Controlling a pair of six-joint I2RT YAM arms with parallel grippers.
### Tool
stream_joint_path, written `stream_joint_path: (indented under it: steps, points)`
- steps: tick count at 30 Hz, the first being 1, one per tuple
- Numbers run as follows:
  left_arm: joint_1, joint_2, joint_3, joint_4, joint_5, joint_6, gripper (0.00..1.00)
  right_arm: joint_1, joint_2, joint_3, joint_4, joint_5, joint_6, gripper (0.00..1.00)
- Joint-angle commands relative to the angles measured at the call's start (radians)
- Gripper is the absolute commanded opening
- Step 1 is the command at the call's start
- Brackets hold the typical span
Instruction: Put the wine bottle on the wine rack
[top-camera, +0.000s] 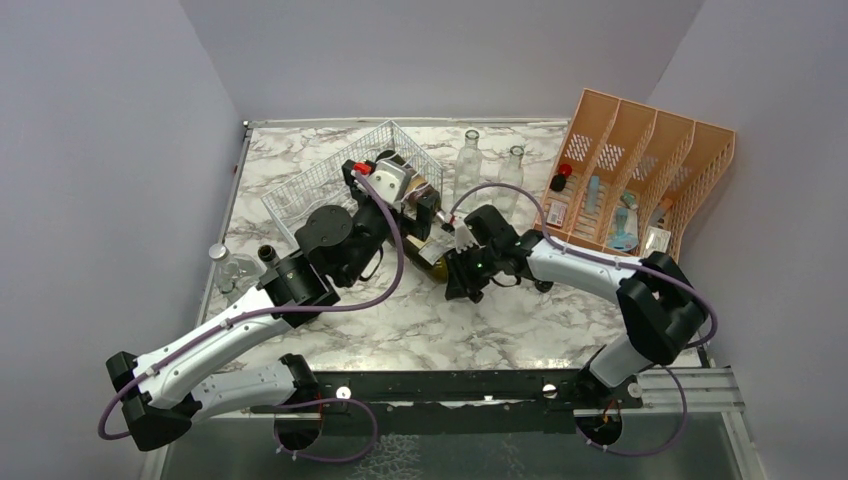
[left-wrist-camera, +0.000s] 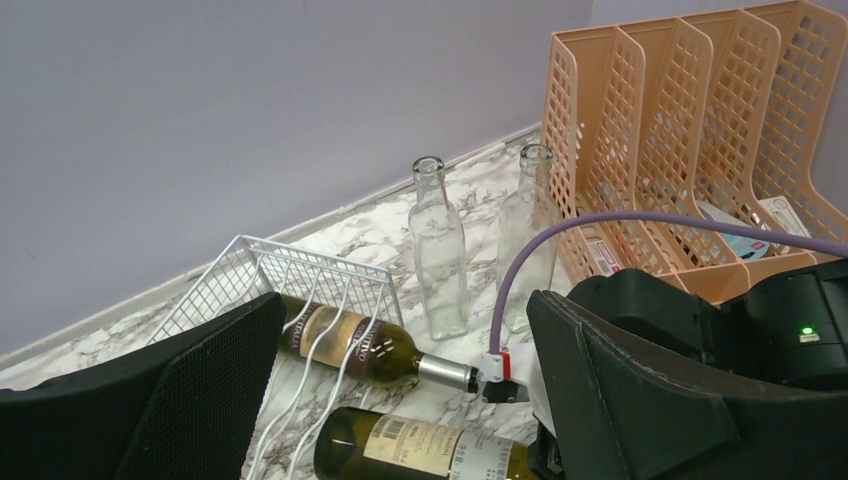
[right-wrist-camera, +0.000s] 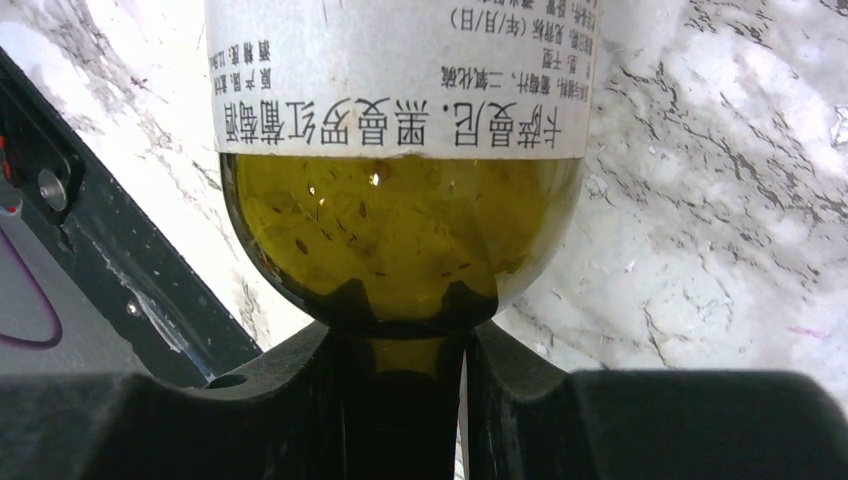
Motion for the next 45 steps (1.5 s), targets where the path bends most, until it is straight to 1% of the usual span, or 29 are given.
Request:
stream_joint_path:
  steps: [1, 19, 26, 28, 31, 39, 45]
  points:
    - [-0.002, -0.002, 0.000, 0.029, -0.005, 0.003, 0.99, 0.007, 0.033, 0.078, 0.166, -0.019, -0.019, 0.01]
    - [-0.002, -0.011, -0.008, 0.032, -0.017, -0.002, 0.99, 0.025, 0.230, 0.211, 0.473, -0.010, 0.163, 0.01]
    - [-0.002, -0.015, -0.005, 0.026, -0.025, -0.002, 0.99, 0.029, 0.342, 0.334, 0.491, 0.047, 0.198, 0.02]
    - [-0.003, -0.016, -0.006, 0.027, -0.029, 0.000, 0.99, 0.029, 0.373, 0.367, 0.484, 0.054, 0.201, 0.06]
    - [-0.002, -0.015, -0.006, 0.031, -0.032, 0.003, 0.99, 0.028, 0.417, 0.432, 0.442, 0.071, 0.199, 0.15]
    - [-0.002, -0.013, -0.003, 0.031, -0.034, 0.009, 0.99, 0.029, 0.497, 0.549, 0.374, 0.109, 0.177, 0.26]
    - [-0.002, -0.014, -0.005, 0.029, -0.037, 0.010, 0.99, 0.029, 0.534, 0.603, 0.328, 0.135, 0.168, 0.39]
